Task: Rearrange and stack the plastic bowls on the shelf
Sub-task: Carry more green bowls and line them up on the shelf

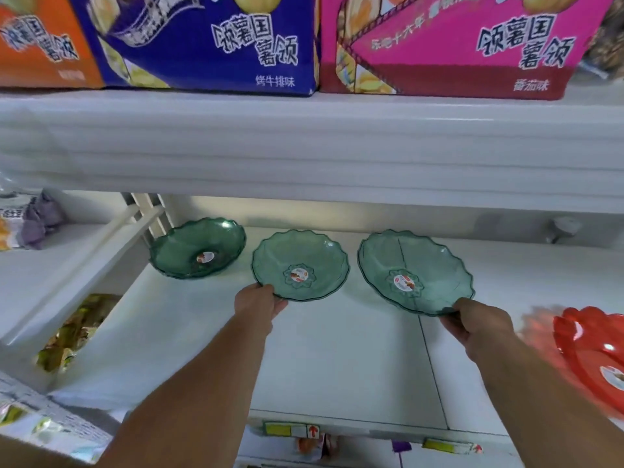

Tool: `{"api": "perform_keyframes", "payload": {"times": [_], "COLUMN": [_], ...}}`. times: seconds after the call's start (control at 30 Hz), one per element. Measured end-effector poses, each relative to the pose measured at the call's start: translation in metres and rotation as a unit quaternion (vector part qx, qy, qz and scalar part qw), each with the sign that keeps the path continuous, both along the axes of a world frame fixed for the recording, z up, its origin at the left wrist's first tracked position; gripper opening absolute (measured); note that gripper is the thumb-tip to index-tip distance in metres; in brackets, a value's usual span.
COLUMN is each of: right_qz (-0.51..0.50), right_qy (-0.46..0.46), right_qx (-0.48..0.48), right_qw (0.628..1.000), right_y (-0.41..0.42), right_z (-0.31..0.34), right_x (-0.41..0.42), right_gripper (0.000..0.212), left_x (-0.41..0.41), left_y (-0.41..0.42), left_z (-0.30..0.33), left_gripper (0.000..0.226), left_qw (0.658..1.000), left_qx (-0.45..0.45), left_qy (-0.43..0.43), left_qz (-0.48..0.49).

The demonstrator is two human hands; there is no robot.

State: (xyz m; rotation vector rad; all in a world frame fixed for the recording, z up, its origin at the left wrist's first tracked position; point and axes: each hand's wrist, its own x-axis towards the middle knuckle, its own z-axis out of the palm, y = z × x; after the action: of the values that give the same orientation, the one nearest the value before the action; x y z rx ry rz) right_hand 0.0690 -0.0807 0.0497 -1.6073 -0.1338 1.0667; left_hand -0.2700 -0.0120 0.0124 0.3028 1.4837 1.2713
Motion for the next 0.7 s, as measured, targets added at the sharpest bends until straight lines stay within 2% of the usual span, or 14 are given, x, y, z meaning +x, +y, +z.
{"api": "perform_keyframes", "payload": {"times": [0.33, 0.43, 0.5, 0.7], "right_qz": [-0.024, -0.03, -0.031, -0.028], "right_qy": [0.003, 0.0, -0.005, -0.027], "right_qx": [0.014, 0.013, 0.009, 0.004], "right_qw": [1.0, 0.999, 0.999, 0.999], "right_y": [0.006, 0.008, 0.008, 0.008], "right_z": [-0.008, -0.008, -0.007, -0.006], "right_x": [-0.016, -0.018, -0.019, -0.024], "right_gripper": [0.004, 0.006, 0.006, 0.003], "left_x": [-0.011, -0.01, -0.009, -0.006], "left_y": [0.039, 0.044, 0.045, 0.047], "left_z": [-0.016, -0.019, -0.02, -0.025], "left_gripper": [0.014, 0.011, 0.015, 0.009], "left_qw": [0.998, 0.997, 0.996, 0.996], "left_qx": [-0.002, 0.018, 0.03, 0.023], "left_qy": [-0.035, -0.007, -0.002, -0.034], "left_qz": [-0.046, -0.074, -0.081, -0.073]}}
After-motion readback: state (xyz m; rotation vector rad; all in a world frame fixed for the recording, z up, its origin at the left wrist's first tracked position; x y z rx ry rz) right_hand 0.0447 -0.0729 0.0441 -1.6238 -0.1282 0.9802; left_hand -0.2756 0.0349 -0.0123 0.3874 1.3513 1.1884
